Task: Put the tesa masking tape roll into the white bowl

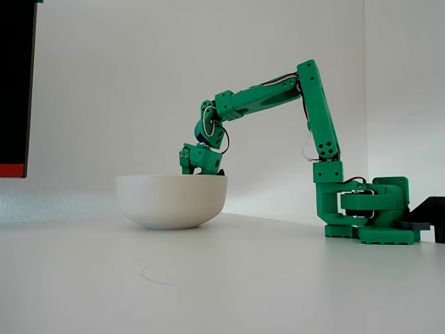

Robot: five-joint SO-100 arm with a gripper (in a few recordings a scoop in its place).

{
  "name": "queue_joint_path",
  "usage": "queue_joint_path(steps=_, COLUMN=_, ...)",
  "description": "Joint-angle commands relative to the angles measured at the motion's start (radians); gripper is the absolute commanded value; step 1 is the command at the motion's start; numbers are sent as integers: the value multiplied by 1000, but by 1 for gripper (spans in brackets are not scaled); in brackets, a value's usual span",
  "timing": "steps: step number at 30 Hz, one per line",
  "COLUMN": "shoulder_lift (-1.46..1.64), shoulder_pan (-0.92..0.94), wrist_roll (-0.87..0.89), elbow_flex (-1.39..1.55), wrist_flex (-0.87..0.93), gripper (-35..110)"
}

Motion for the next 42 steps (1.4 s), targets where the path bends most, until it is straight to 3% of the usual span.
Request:
queue_joint_path(steps=1, shoulder_lift=35, shoulder_pan=18, wrist_roll=8, elbow_flex=-72, wrist_flex=-15, gripper=10)
queue_joint_path(steps=3, shoulder_lift=41, shoulder_pan=18, wrist_roll=17, elbow_flex=-72, wrist_flex=-14, gripper=19)
queue_joint_path(steps=5, shoulder_lift=49, shoulder_pan=14, wrist_roll=25, elbow_flex=-72, wrist_flex=-15, gripper=18)
queue_joint_path(steps=8, shoulder_lift=60, shoulder_pan=11, wrist_roll=37, elbow_flex=-72, wrist_flex=-23, gripper=8)
queue_joint_path(steps=9, shoulder_lift=63, shoulder_pan=9, wrist_roll=43, elbow_flex=-74, wrist_flex=-28, gripper=-7)
queue_joint_path(steps=14, shoulder_lift=67, shoulder_pan=-11, wrist_roll=78, elbow_flex=-124, wrist_flex=-38, gripper=-8)
queue_joint_path(steps=26, shoulder_lift=-103, shoulder_pan=-196, wrist_roll=183, elbow_flex=-988, wrist_flex=419, gripper=-8)
queue_joint_path(steps=36, shoulder_lift=63, shoulder_pan=-583, wrist_roll=178, elbow_flex=-968, wrist_flex=839, gripper=-8)
queue_joint_path(steps=42, shoulder_lift=394, shoulder_pan=-807, wrist_roll=183, elbow_flex=-561, wrist_flex=758, gripper=-8)
